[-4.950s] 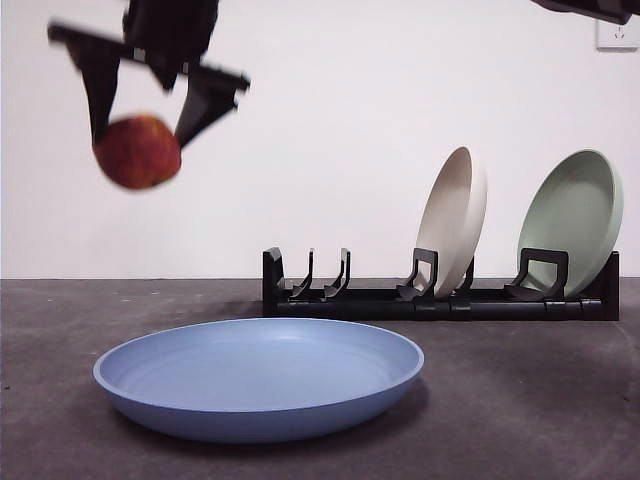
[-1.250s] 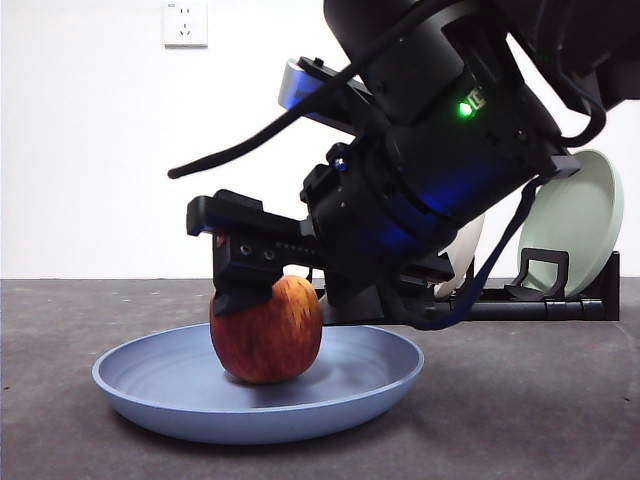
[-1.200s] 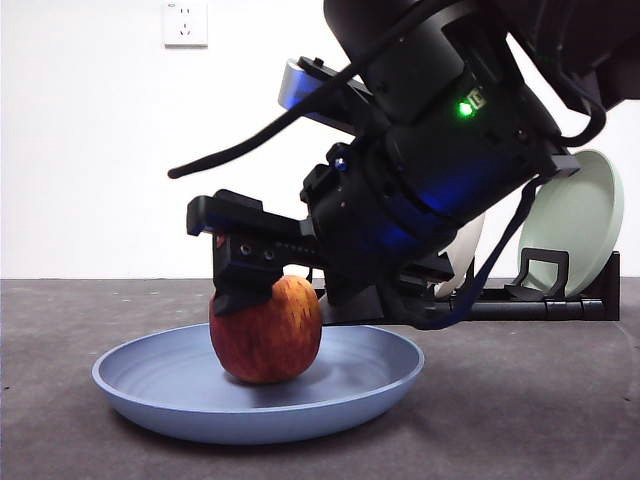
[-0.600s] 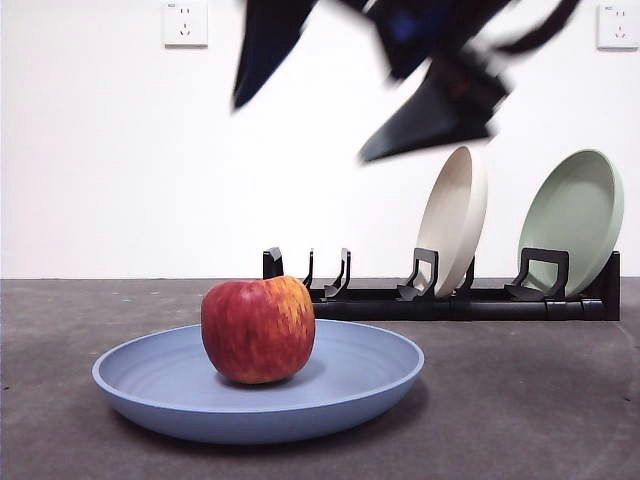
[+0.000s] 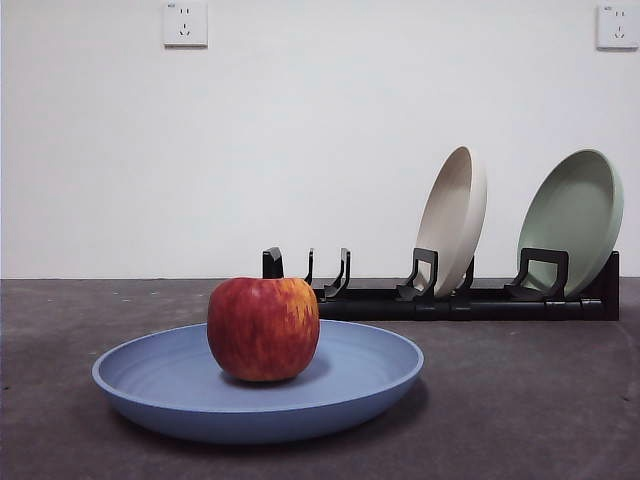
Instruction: Take the blue plate from the plate rack,put the plate on the table,take the apple from the table,put the apple in the plate
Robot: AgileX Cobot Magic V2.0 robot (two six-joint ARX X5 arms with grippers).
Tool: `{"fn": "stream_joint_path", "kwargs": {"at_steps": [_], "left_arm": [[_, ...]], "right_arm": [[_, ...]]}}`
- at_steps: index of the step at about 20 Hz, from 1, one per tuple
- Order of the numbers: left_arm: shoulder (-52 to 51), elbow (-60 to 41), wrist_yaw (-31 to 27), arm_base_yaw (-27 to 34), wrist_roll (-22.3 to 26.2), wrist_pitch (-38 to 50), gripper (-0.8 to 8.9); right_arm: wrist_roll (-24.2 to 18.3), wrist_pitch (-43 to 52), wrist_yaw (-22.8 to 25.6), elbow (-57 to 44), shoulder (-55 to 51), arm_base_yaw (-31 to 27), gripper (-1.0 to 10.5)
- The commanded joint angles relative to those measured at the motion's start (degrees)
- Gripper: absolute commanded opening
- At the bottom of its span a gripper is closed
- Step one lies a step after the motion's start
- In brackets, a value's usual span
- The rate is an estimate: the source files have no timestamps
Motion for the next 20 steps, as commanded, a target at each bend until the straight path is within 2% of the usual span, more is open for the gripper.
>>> {"fn": "stream_joint_path", "kwargs": {"at_steps": [1,8,17,18,20], "left_arm": [[0.9,-0.1,-0.5,0.1,0.3,0.2,-0.04],[3.8,-0.1,-0.4,0.1,0.2,0.2,-0.04],[9.7,-0.1,-0.4,0.1,0.2,0.2,-0.04],[10.6,-0.1,-0.4,0.1,1.0,0.2,-0.04],[10.9,-0.1,-1.1,1.3,12.6,0.2,-0.03]], "right_arm": [[0.5,-4.0,0.5,2.6,0.5,0.0,0.0],[0.9,-7.6,0.5,4.8,0.5,0.1,0.0],[0.9,-22.4,0.5,5.1,0.6,0.1,0.0],[0.7,-23.9,0.5,5.0,0.6,0.0,0.0],[0.7,-23.8,0.5,5.1,0.6,0.0,0.0]]}}
